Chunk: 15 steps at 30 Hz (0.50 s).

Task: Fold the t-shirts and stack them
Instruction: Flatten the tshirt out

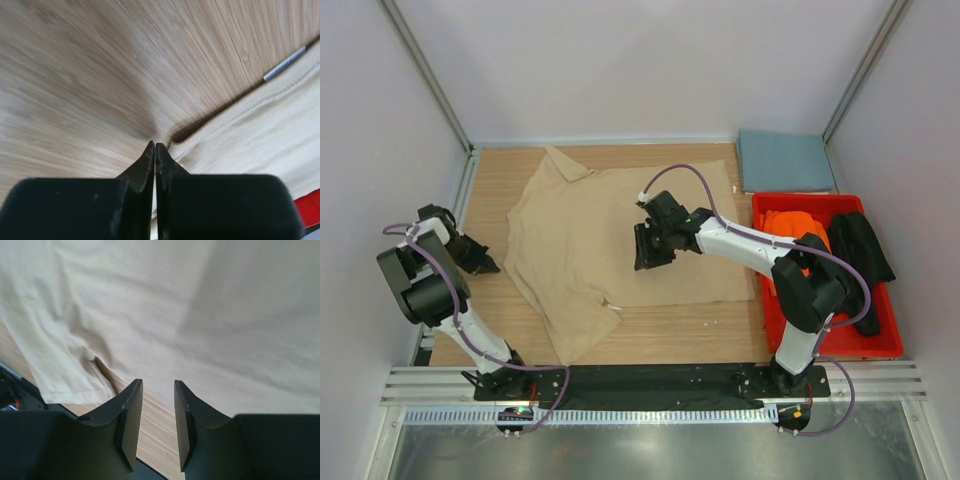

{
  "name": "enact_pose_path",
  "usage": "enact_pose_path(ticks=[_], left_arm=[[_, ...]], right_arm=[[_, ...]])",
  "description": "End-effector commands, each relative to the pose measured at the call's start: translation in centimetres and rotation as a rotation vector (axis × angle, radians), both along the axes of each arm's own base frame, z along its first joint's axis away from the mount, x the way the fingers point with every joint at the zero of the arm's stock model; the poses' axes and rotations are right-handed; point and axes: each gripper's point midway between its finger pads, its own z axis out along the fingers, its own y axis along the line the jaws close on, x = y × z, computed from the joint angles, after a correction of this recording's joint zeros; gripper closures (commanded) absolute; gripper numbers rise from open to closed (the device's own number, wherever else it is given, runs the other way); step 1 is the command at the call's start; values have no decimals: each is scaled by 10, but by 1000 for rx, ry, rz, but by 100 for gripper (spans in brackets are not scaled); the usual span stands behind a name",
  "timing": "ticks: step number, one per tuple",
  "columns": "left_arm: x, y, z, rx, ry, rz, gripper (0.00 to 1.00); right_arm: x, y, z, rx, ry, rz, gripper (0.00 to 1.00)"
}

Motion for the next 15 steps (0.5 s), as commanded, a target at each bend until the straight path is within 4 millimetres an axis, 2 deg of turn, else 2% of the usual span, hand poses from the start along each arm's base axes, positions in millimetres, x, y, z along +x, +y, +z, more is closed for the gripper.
enact_pose_path(ticks=[1,2,4,8,15], left_arm=[[4,0,28,46,-75,-6,99],[3,-4,39,55,-113,-10,80],[-5,-17,38,53,-115,-31,63],[-6,-34,33,18,-114,-50,62],[-6,-46,10,7,-37,-78,66]], right_arm=[[-8,-25,8,-43,-31,17,62],[-9,-28,7,-46,-28,14,62],[-12,-31,2,-39,-17,8,62],[-16,-27,0,-7,5,1,62],[-12,-28,2,8,-1,4,62]])
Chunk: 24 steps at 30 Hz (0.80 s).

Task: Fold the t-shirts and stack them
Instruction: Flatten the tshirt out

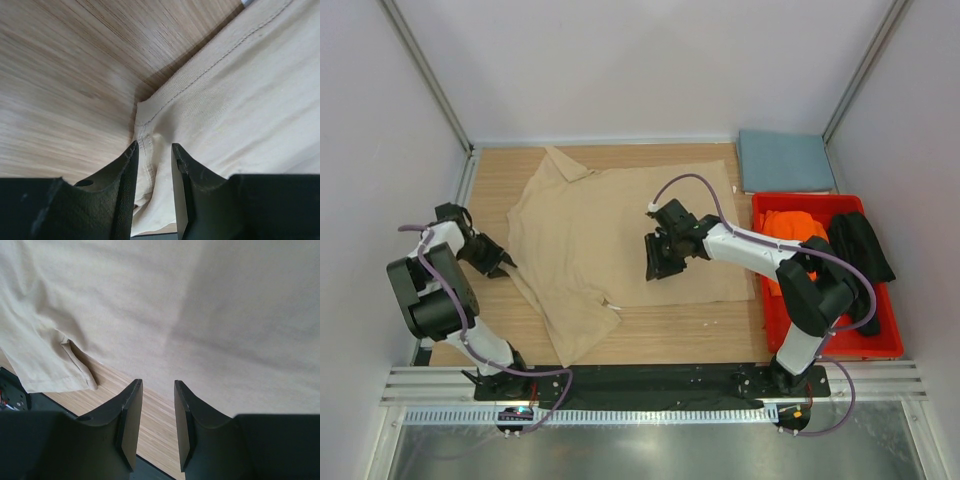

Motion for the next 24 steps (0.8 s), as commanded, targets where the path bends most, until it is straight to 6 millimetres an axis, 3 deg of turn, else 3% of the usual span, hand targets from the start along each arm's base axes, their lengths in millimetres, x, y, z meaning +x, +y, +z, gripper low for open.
enact_pose_path(ticks=[1,5,9,12,14,16,20,21,22,24], left_arm=[[0,-2,-13,10,36,1,67],[-4,0,-21,25,68,21,67],[-13,5,-25,57,114,35,74],[-18,8,-29,80,132,36,84],[-18,10,-30,84,134,29,96],[-15,15,-27,110,134,20,100],[-5,27,-13,162,105,-33,96],[-4,25,-10,154,102,-41,92],[-3,25,-5,153,94,-41,81],[-11,22,2,155,97,-35,77]], right_arm=[[11,4,26,67,-67,5,62],[16,-6,28,67,-69,-8,62],[21,-16,29,65,-69,-19,62],[23,-22,27,68,-65,-30,62],[23,-24,26,68,-62,-28,62],[25,-26,26,68,-62,-29,62],[29,-33,25,58,-58,-38,62],[29,-34,24,53,-55,-38,62],[29,-38,23,44,-48,-41,62],[30,-42,23,35,-50,-45,62]])
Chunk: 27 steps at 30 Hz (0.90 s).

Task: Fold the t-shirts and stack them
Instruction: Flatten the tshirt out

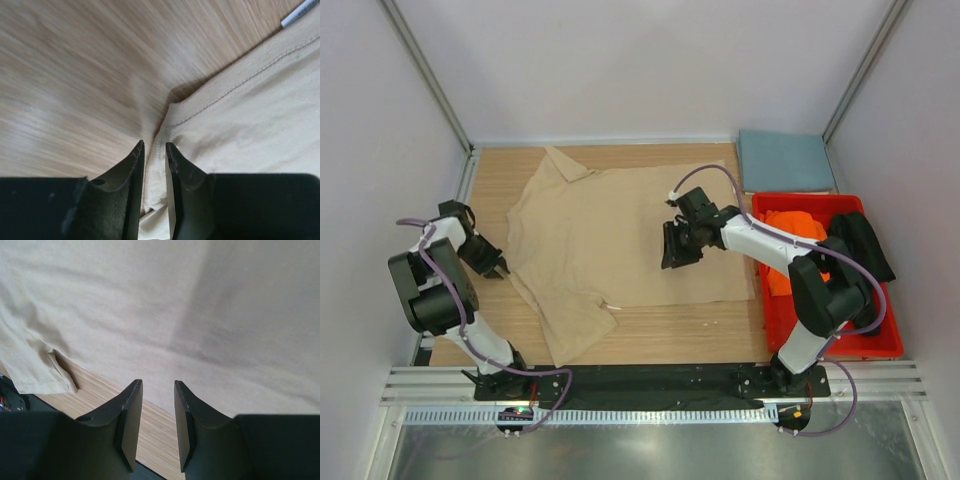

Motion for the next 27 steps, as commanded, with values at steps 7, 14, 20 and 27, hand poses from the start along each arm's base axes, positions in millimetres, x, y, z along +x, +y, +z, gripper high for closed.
enact_pose_path(ticks=[7,14,20,27], left_arm=[[-39,-20,13,-9,-17,3,72],[-35,-26,3,-39,-16,0,66],[-37,-29,-13,-49,31,-5,65],[-46,-23,-27,-15,99,27,93]], right_arm=[[9,-17,12,30,-24,-23,62],[11,-15,15,50,-23,-27,62],[8,-14,9,56,-3,-25,62],[8,-13,6,58,-4,-24,62]])
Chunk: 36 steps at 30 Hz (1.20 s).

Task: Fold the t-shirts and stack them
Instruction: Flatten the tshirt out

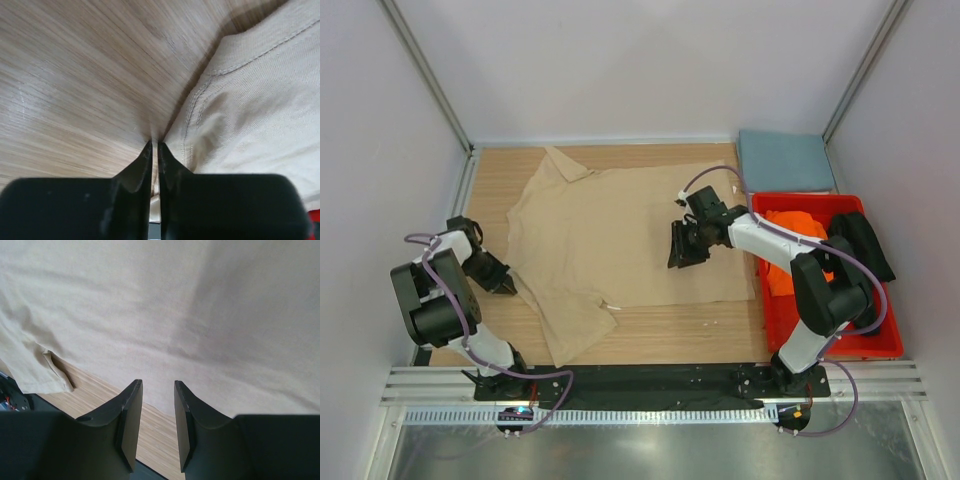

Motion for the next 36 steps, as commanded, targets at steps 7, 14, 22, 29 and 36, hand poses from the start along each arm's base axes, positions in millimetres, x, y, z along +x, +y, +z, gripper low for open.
enact_pose_path(ticks=[7,14,22,29,36], left_arm=[[2,23,2,122,7,4,100],[-6,-6,13,13,-37,92,78],[-10,-34,-3,-7,-25,67,71],[-11,-32,-14,3,8,63,89],[-26,-4,21,184,8,155,100]], right_arm=[[1,8,13,54,-30,8,62],[-6,5,6,54,-13,7,62],[-7,5,6,59,-16,9,62],[-9,4,4,58,-12,10,62],[-8,3,8,53,-17,4,62]])
